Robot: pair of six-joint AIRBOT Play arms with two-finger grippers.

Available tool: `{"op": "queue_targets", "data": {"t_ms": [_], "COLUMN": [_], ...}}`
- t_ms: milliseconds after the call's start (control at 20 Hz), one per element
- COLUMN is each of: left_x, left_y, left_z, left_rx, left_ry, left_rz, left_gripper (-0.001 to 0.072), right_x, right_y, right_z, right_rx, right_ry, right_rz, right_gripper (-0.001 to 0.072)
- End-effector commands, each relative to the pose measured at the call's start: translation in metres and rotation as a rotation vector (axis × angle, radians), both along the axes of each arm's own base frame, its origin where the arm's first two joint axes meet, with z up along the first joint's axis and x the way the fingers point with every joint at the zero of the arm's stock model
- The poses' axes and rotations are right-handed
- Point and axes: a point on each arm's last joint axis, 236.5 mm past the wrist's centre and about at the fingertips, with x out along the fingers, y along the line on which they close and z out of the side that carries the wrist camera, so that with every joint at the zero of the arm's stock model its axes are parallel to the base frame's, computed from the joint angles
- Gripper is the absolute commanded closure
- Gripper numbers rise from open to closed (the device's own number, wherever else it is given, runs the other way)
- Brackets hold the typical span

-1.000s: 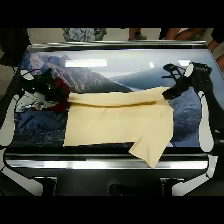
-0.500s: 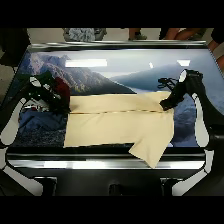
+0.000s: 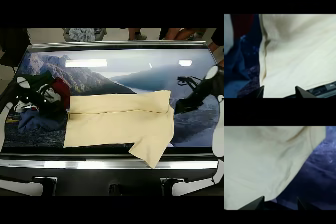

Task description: Fold the shirts.

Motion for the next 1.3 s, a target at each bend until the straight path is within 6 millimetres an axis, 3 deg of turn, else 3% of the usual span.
{"op": "queue_targets", "data": {"t_ms": [0, 100, 300, 450, 500, 550, 700, 750, 900, 1100, 1250], "left_x": [-0.074, -0.108, -0.135, -0.125, -0.118, -0.111, -0.100, -0.100, -0.100, -0.100, -0.100], "left_y": [-0.008, -0.010, -0.010, -0.017, -0.020, -0.021, -0.024, -0.024, -0.024, -0.024, -0.024], "left_z": [-0.028, -0.049, -0.073, -0.077, -0.077, -0.077, -0.077, -0.077, -0.077, -0.076, -0.074], "left_rx": [-0.002, 0.004, -0.003, -0.026, -0.036, -0.040, -0.048, -0.048, -0.047, -0.048, -0.050], "left_ry": [0.015, 0.010, 0.046, 0.009, -0.014, -0.035, -0.068, -0.068, -0.070, -0.077, -0.083], "left_rz": [0.002, 0.021, 0.039, 0.090, 0.111, 0.136, 0.167, 0.166, 0.165, 0.156, 0.154], "left_gripper": [0.0253, 0.0253, 0.0254, 0.0272, 0.0335, 0.0341, 0.0531, 0.0658, 0.0677, 0.0677, 0.0677], "right_x": [-0.032, -0.041, -0.053, -0.053, -0.053, -0.053, -0.053, -0.054, -0.074, -0.139, -0.152], "right_y": [-0.010, -0.006, 0.002, 0.002, 0.002, 0.002, 0.002, 0.001, 0.007, 0.033, 0.060], "right_z": [0.004, -0.001, -0.005, -0.004, -0.004, -0.004, -0.004, -0.004, -0.017, -0.066, -0.092], "right_rx": [0.045, 0.051, 0.084, 0.084, 0.083, 0.083, 0.084, 0.081, 0.079, 0.120, 0.213], "right_ry": [0.024, 0.035, 0.080, 0.075, 0.075, 0.075, 0.075, 0.078, 0.104, 0.193, 0.179], "right_rz": [-0.072, -0.073, -0.063, -0.056, -0.056, -0.055, -0.051, -0.051, -0.051, -0.045, -0.049], "right_gripper": [0.0210, 0.0220, 0.0220, 0.0220, 0.0220, 0.0220, 0.0220, 0.0220, 0.0218, 0.0175, 0.0175]}}
